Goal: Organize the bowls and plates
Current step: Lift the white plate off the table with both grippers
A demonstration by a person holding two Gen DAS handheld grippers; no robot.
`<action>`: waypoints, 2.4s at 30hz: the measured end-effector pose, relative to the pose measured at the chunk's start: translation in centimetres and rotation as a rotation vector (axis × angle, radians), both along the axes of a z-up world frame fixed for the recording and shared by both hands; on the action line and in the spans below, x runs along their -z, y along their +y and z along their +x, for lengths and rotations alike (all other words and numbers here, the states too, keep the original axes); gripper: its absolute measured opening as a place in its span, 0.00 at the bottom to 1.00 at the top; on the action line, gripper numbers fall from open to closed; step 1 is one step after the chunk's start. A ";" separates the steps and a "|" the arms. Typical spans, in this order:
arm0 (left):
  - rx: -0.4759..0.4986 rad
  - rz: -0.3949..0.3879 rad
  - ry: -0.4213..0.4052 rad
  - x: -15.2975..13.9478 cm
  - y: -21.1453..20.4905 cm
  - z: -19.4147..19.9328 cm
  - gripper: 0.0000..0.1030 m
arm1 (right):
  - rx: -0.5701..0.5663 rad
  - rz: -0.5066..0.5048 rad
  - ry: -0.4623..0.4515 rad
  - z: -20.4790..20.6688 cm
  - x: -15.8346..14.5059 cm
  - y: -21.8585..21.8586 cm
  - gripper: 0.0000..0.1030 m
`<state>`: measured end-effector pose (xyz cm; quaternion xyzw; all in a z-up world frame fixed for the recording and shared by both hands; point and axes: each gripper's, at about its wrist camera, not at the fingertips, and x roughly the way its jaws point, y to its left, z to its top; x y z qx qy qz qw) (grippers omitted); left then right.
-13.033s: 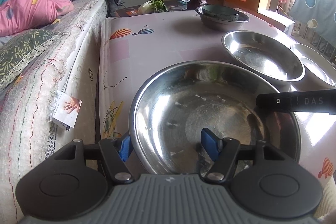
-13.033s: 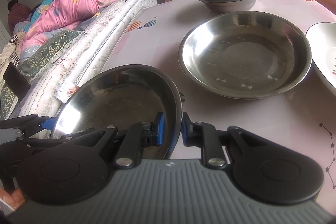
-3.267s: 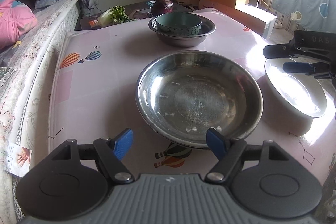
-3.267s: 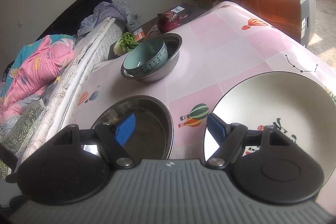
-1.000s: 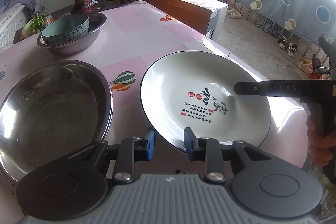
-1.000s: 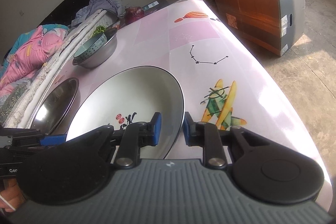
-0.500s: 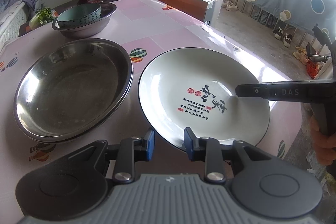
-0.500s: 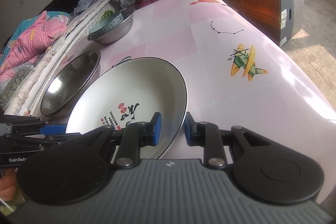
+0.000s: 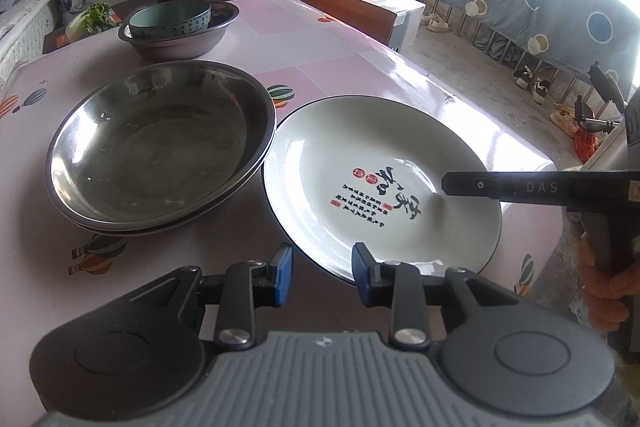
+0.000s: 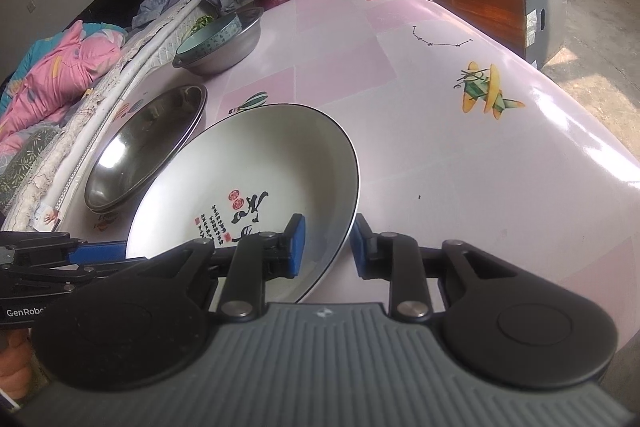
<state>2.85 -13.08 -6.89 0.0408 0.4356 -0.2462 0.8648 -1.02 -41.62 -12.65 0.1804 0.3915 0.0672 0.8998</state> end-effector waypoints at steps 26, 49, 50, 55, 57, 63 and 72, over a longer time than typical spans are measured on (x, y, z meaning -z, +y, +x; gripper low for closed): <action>0.061 -0.057 0.049 0.3 0.0 0.1 0.40 | 0.057 0.034 -0.005 0.5 0.3 -1.0 0.23; 0.081 -0.012 0.078 1.0 -1.8 1.3 0.44 | 0.105 0.089 -0.007 -1.2 0.6 -0.9 0.24; 0.083 -0.015 0.078 1.1 -1.8 1.2 0.44 | 0.107 0.089 -0.008 -1.0 0.6 -1.0 0.24; 0.085 -0.025 0.070 1.3 -1.6 1.2 0.44 | 0.111 0.092 -0.023 -0.8 0.8 -1.3 0.24; 0.084 -0.019 0.055 1.3 -1.5 1.1 0.44 | 0.113 0.092 -0.029 -1.0 0.9 -1.3 0.24; 0.073 0.022 0.012 1.3 -1.6 1.5 0.44 | 0.123 0.100 -0.042 -1.7 1.1 -1.4 0.23; 0.060 0.032 0.014 1.1 -2.1 2.1 0.44 | 0.108 0.068 -0.056 -1.4 0.9 -0.9 0.24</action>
